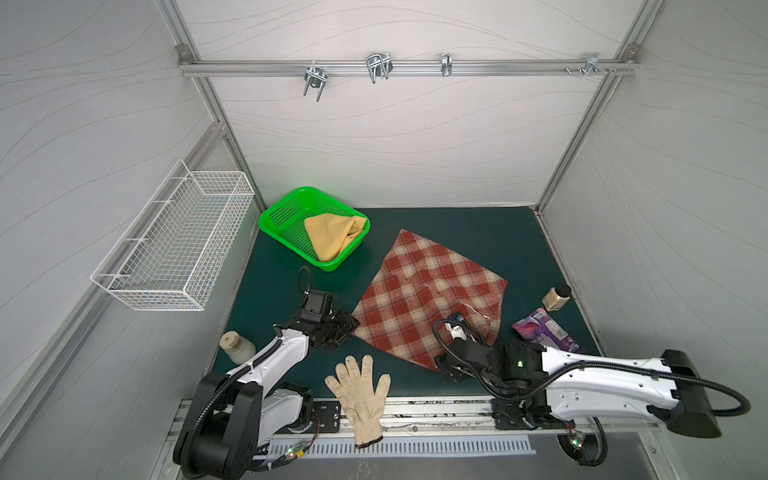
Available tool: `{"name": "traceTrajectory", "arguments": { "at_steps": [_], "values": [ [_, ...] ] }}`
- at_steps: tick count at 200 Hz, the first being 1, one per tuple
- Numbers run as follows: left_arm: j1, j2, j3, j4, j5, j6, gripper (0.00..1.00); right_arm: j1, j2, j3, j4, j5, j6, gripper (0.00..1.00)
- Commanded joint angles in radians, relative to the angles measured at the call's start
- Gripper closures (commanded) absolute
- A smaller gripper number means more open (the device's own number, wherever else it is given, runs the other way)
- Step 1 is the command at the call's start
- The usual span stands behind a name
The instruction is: Fold and stack the skirts
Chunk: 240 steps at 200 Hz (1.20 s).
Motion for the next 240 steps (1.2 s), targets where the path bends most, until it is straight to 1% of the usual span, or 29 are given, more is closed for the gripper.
{"name": "traceTrajectory", "arguments": {
  "at_steps": [1,23,28,45,52,62,66,76,80,91,96,116,129,149,161,171,188,200,213,227,240],
  "values": [
    [0.011,0.035,0.018,0.024,-0.007,0.023,0.44,-0.003,0.001,-0.011,0.000,0.000,0.009,0.02],
    [0.017,0.076,0.023,0.044,-0.015,0.035,0.51,-0.003,0.001,-0.014,-0.010,0.003,0.010,0.01],
    [0.020,0.090,0.026,0.049,-0.015,0.039,0.56,-0.003,0.003,-0.014,-0.013,0.005,0.009,0.01],
    [0.030,0.142,0.048,0.056,-0.009,0.059,0.63,-0.003,0.011,-0.016,-0.012,0.000,0.007,0.02],
    [0.038,0.163,0.060,0.054,-0.005,0.067,0.71,-0.003,0.018,-0.016,-0.009,0.000,0.003,0.02],
    [0.045,0.186,0.075,0.052,-0.001,0.078,0.76,-0.003,0.028,-0.015,-0.007,0.000,-0.006,0.03],
    [0.049,0.194,0.079,0.051,-0.001,0.082,0.80,-0.002,0.037,-0.013,-0.007,0.001,-0.008,0.03],
    [0.059,0.209,0.087,0.050,0.004,0.089,0.84,-0.002,0.057,-0.009,0.001,0.001,-0.019,0.03],
    [0.065,0.213,0.091,0.052,0.006,0.090,0.87,-0.001,0.063,-0.005,0.005,-0.002,-0.026,0.03],
    [0.080,0.223,0.102,0.047,0.010,0.100,0.90,-0.001,0.094,0.005,0.013,-0.005,-0.042,0.04],
    [0.089,0.227,0.111,0.042,0.011,0.105,0.94,0.000,0.107,0.012,0.016,-0.005,-0.049,0.04],
    [0.146,0.243,0.160,0.004,0.031,0.138,0.95,0.003,0.167,0.045,0.032,-0.011,-0.086,0.05],
    [0.193,0.249,0.200,-0.034,0.046,0.163,0.96,0.008,0.209,0.076,0.036,-0.021,-0.117,0.12],
    [0.264,0.257,0.254,-0.078,0.080,0.192,0.96,0.017,0.282,0.126,0.036,-0.019,-0.164,0.16],
    [0.296,0.269,0.290,-0.099,0.103,0.206,0.96,0.027,0.315,0.147,0.066,-0.030,-0.209,0.20],
    [0.310,0.279,0.300,-0.087,0.126,0.192,0.97,0.042,0.347,0.164,0.089,-0.034,-0.242,0.21],
    [0.319,0.296,0.319,-0.084,0.123,0.179,0.97,0.050,0.409,0.209,0.086,-0.039,-0.269,0.23],
    [0.326,0.309,0.327,-0.075,0.118,0.169,0.97,0.054,0.446,0.232,0.089,-0.064,-0.290,0.26],
    [0.332,0.326,0.342,-0.070,0.119,0.160,0.97,0.071,0.476,0.237,0.120,-0.092,-0.320,0.26],
    [0.335,0.346,0.362,-0.068,0.120,0.152,0.98,0.077,0.504,0.241,0.134,-0.118,-0.331,0.26],
    [0.337,0.360,0.377,-0.067,0.121,0.143,0.99,0.079,0.529,0.248,0.130,-0.129,-0.330,0.29]
  ]
}}
